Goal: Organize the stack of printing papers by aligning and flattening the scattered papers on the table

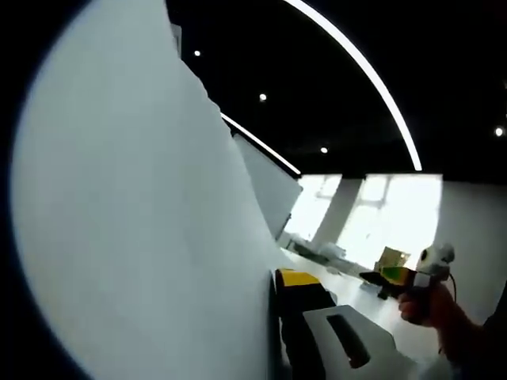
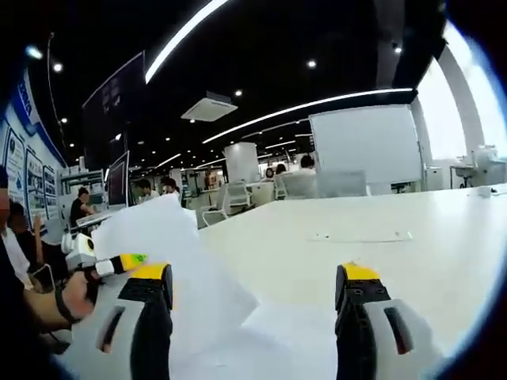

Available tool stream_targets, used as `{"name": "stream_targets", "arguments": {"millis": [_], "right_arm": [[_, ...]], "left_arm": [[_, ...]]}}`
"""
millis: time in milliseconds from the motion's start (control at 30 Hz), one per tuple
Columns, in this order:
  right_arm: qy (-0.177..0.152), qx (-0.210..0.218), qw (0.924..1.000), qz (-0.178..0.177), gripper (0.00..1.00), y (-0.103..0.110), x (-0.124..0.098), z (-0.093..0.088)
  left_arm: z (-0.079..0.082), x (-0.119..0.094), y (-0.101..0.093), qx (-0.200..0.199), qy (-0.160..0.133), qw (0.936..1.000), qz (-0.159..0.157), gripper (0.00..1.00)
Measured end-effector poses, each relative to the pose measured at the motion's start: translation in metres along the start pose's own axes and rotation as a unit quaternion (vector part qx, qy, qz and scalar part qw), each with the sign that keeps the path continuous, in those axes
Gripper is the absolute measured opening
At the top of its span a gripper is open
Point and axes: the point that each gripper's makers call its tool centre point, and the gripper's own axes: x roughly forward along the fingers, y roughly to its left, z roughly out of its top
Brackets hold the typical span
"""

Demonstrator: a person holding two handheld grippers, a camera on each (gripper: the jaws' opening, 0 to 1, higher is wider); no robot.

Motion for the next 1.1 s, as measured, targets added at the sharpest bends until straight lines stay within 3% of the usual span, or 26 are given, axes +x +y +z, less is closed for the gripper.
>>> {"name": "stream_targets", "arguments": {"millis": [433, 1100], "right_arm": [[-0.002, 0.013, 0.9996, -0.026, 0.8, -0.025, -0.013, -0.003], [0.0, 0.029, 0.9985, -0.045, 0.8, -0.045, -0.021, -0.009]], "left_arm": [[0.0, 0.0, 0.0, 0.001, 0.0, 1.0, 0.0, 0.09], [0.0, 0.0, 0.001, 0.004, 0.002, 1.0, 0.002, 0.09]]}}
